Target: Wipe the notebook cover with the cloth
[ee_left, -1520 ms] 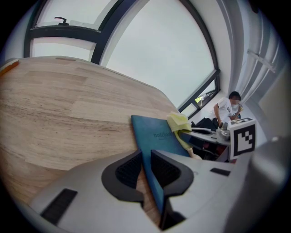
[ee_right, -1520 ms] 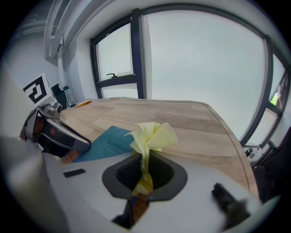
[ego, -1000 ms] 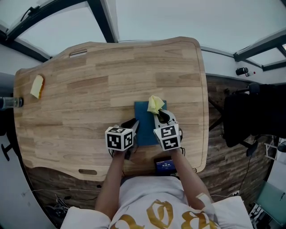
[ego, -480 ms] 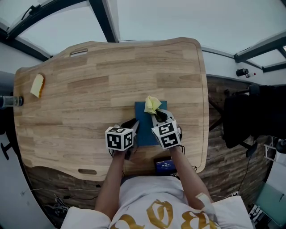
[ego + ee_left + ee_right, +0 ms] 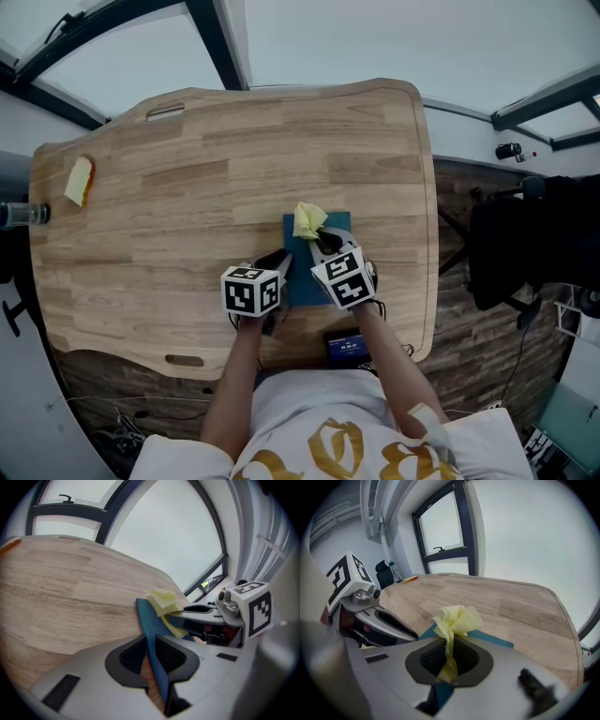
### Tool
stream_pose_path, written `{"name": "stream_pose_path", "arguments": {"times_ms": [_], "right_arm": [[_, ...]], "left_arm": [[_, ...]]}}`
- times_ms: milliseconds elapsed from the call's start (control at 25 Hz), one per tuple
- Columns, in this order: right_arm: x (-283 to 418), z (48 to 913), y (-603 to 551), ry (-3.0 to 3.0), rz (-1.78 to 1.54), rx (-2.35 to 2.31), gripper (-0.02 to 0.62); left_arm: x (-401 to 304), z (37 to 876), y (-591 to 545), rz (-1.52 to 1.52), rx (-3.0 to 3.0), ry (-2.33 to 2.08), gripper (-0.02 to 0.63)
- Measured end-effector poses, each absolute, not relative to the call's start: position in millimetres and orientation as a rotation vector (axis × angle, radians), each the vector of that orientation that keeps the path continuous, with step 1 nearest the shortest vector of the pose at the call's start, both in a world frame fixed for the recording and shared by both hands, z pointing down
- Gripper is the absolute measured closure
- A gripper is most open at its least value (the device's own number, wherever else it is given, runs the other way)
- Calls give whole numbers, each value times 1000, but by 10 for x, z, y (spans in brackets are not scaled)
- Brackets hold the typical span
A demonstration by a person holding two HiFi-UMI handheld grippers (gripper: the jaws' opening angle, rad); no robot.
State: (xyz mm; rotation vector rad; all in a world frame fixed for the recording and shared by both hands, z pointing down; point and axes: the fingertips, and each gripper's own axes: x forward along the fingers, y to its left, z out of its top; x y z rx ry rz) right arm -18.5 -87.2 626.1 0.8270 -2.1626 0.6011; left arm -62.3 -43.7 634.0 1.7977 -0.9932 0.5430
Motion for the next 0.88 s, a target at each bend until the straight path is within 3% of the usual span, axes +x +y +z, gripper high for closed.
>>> {"name": "stream_pose_path", "arguments": {"times_ms": [880], "right_arm": [[-261,6287,-707,-2190,582,750,558]], "left_arm": [[-624,6336,-442,536,1794,-997,537]]}}
